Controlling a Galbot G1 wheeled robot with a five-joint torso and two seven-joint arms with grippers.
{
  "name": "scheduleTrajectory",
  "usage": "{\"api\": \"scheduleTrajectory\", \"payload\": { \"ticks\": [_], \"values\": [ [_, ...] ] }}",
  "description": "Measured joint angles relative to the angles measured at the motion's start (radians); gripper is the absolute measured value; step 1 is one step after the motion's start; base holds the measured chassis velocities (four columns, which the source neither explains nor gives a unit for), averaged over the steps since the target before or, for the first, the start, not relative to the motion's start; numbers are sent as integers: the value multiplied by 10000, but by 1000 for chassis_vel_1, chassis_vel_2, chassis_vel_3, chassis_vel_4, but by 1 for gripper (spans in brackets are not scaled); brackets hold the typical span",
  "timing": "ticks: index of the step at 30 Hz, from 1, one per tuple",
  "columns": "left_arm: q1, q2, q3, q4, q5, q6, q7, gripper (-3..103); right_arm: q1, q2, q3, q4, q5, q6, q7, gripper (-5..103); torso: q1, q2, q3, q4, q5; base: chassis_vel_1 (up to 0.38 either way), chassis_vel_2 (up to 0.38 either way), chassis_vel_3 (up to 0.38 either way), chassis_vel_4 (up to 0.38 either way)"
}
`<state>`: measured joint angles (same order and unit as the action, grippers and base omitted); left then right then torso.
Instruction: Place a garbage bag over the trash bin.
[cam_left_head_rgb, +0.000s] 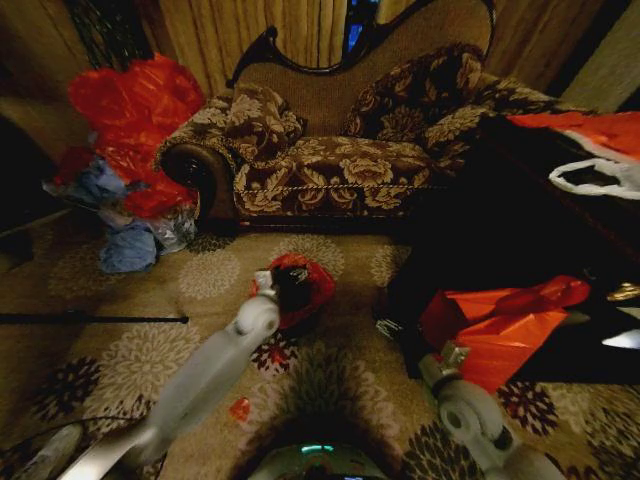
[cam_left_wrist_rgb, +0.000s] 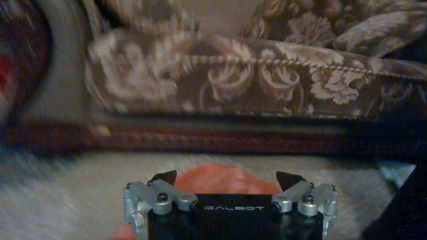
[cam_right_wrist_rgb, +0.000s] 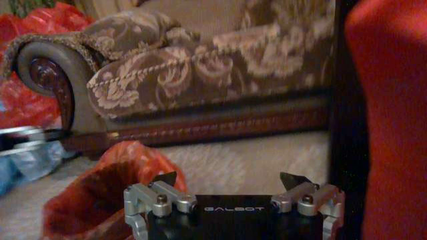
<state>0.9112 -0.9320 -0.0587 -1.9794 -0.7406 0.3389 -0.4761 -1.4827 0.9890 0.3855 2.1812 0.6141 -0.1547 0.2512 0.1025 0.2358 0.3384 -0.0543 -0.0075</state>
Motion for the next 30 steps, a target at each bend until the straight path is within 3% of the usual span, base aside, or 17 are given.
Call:
{"api": "scheduleTrajectory", "payload": {
  "ticks": [1,3,4,7,9,12,14,18,19,21,24,30],
  "values": [
    [0,0,0,0,0,0,0,99,0,0,0,0,0,0,0,100,0,0,0,0,0,0,0,0,0],
    [1804,702,-1069,-1024,1306,-331,494,100,-293,191,161,179,-991,370,11,100,0,0,0,4,0,0,0,0,0],
    [1804,702,-1069,-1024,1306,-331,494,100,-293,191,161,179,-991,370,11,100,0,0,0,4,0,0,0,0,0],
    [3531,732,-2409,-1957,1822,-422,667,100,-597,523,335,705,-1464,353,167,100,-1,0,0,0,-2,0,0,0,0],
    [4964,233,-3734,-2728,2429,-461,1121,100,-851,928,628,1200,-1800,254,144,100,-1,0,0,2,-3,0,0,0,0],
    [5795,-254,-4541,-3119,2758,-573,1490,100,-1124,1241,951,1399,-2191,244,-142,100,0,0,0,1,0,0,0,0,0],
    [7110,-1127,-5691,-3717,3022,-793,2387,100,-1780,1937,1603,1660,-2927,375,-1118,100,0,0,0,1,2,0,0,0,0],
    [7670,-1593,-6181,-3968,3169,-1003,2984,100,-2182,2497,1959,1817,-3201,419,-1788,100,-1,0,-1,1,3,0,0,0,0],
    [8058,-1994,-6573,-4157,3261,-1303,3652,100,-2489,3199,2304,1957,-3248,377,-2489,100,-1,1,0,-2,0,0,0,0,0],
    [8260,-2346,-6996,-4338,3143,-1502,4248,100,-2596,4072,2765,2002,-3085,194,-3385,100,-1,1,0,-2,2,0,0,0,0],
    [8252,-2431,-7272,-4365,2877,-1622,4537,100,-2547,4473,2990,1916,-2977,194,-3778,100,0,1,1,-3,0,0,0,0,0],
    [8356,-2438,-7678,-4423,2686,-1812,4779,100,-2497,4721,3241,1954,-2748,144,-3679,100,1,1,2,-1,1,0,0,0,0]
  ]
}}
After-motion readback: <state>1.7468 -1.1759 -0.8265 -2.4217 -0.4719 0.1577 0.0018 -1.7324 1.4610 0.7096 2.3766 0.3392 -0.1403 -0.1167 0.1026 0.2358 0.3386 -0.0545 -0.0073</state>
